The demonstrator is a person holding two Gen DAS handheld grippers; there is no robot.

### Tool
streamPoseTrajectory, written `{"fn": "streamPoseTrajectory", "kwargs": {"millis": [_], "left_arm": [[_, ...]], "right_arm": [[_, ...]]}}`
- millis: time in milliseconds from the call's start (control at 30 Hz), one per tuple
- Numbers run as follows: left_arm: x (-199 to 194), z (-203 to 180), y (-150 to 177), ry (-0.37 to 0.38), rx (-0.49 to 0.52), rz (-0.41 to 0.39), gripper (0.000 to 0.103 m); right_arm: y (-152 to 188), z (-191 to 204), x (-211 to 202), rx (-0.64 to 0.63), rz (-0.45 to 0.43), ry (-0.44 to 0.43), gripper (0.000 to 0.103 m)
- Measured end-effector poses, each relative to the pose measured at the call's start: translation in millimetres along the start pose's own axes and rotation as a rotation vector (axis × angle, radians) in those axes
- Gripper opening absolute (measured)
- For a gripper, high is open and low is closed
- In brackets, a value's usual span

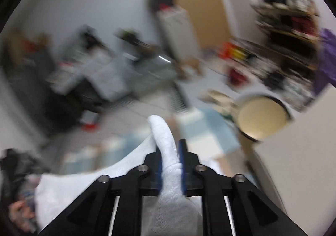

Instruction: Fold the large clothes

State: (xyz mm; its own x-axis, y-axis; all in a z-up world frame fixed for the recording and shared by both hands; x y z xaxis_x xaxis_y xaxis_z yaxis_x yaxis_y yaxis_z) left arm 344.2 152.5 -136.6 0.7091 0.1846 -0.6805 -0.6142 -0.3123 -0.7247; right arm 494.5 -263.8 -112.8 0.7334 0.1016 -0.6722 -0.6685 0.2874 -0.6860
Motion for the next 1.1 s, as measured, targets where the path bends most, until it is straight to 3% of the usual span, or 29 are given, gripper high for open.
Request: {"fn": "streamPoseTrajectory", "kwargs": {"millis": [67, 100, 133, 167, 233, 400, 533, 633, 733, 833, 900, 933, 967, 1000, 1033, 1067, 1100], "left_arm": [[19, 1, 20, 0.047, -0.023, 0.128, 0.000], [24, -2, 35, 0.135, -0.027, 0.192, 0.003], [23, -4, 43, 0.179, -0.015, 0.217, 0.015], [20, -6, 51, 0.204, 0.005, 0.232, 0.031], [9, -8, 60, 0.230, 0.030, 0.214, 0.038], [4, -14, 59, 0.322, 0.031, 0.240, 0.042], [-4, -9, 51, 0.393, -0.036, 0.279, 0.042], [-25, -8, 38, 0.461, -0.096, 0.219, 0.043], [-26, -23, 39, 0.508, -0.061, 0.231, 0.063], [-4, -41, 58, 0.456, 0.042, 0.303, 0.063], [18, -41, 70, 0.343, 0.078, 0.349, 0.062], [25, -39, 72, 0.321, 0.056, 0.343, 0.055], [28, -38, 72, 0.335, 0.020, 0.328, 0.034], [29, -40, 74, 0.361, -0.013, 0.313, 0.024], [26, -42, 75, 0.385, -0.007, 0.296, 0.007], [21, -45, 75, 0.389, 0.016, 0.271, 0.006], [13, -47, 73, 0.365, 0.053, 0.222, 0.005]], "right_arm": [[15, -8, 16, 0.050, 0.085, -0.017, 0.039], [21, -9, 15, 0.058, 0.104, -0.072, 0.043], [24, -9, 13, 0.045, 0.111, -0.097, 0.055], [26, -10, 8, 0.025, 0.110, -0.112, 0.060], [30, -16, 0, -0.004, 0.117, -0.109, 0.061], [36, -26, -4, 0.022, 0.180, -0.162, 0.065], [45, -20, -1, 0.006, 0.210, -0.169, 0.065], [49, -18, 1, -0.005, 0.223, -0.186, 0.065], [50, -13, 2, -0.029, 0.222, -0.193, 0.065], [51, -7, 6, -0.035, 0.226, -0.198, 0.067], [54, -7, 11, -0.047, 0.235, -0.180, 0.067], [54, -7, 13, -0.051, 0.235, -0.173, 0.067], [56, -6, 14, -0.055, 0.235, -0.167, 0.066], [57, -6, 14, -0.066, 0.229, -0.155, 0.064], [58, -4, 13, -0.088, 0.218, -0.148, 0.053], [58, 0, 11, -0.114, 0.213, -0.153, 0.026], [57, 6, 7, -0.146, 0.204, -0.178, 0.013]]}}
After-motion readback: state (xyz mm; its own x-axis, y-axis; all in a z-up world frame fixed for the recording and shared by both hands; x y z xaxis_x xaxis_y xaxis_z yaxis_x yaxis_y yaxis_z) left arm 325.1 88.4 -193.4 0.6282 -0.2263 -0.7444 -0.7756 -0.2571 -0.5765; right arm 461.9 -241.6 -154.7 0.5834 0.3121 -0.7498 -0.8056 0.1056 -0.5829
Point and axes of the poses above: each gripper's, at about its wrist camera, not at the fingertips, and x roughly the way its jaws point, z to its left, y to its underside, the point moved 7 cm from there along x, roughly the way its jaws point, and after that the axes turned 1 degree about -z, right-handed, at the moved point
